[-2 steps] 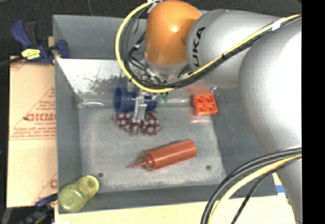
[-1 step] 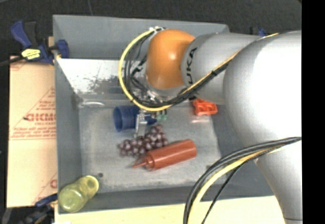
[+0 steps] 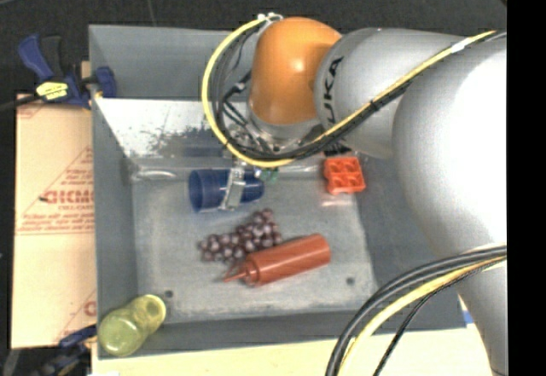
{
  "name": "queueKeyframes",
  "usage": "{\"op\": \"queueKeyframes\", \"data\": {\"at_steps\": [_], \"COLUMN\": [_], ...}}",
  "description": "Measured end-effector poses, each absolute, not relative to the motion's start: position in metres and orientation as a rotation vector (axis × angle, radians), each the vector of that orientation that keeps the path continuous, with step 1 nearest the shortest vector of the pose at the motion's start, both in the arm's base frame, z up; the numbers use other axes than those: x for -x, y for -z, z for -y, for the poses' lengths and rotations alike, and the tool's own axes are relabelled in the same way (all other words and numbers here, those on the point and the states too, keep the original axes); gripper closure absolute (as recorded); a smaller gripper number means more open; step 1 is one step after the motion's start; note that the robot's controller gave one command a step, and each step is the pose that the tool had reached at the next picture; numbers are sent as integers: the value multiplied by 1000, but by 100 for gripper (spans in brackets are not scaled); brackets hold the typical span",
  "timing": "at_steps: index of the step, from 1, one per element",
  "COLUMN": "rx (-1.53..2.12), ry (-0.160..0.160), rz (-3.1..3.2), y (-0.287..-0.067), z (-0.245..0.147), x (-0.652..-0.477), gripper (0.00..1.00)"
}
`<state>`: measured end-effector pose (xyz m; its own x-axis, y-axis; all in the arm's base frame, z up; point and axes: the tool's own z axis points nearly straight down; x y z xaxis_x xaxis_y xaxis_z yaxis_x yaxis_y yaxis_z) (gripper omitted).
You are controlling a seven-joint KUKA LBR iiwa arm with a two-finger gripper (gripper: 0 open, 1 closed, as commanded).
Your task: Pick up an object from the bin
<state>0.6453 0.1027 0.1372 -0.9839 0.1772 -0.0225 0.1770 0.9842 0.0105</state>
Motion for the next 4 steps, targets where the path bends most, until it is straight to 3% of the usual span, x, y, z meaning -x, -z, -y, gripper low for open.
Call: {"op": "queueKeyframes", "data": {"at_steps": [1,2,3,4], "rx": [-43,-336,-61,-62], "ry": [-4,-13,-5,-5], "rz": [-3136,-3107,-3131,-3131], "y": [-73,-71,-74,-75], "z": [-92,-110,-91,-91], "x": [-644,-652,-646,-646], "gripper": [0,0,100,100]}}
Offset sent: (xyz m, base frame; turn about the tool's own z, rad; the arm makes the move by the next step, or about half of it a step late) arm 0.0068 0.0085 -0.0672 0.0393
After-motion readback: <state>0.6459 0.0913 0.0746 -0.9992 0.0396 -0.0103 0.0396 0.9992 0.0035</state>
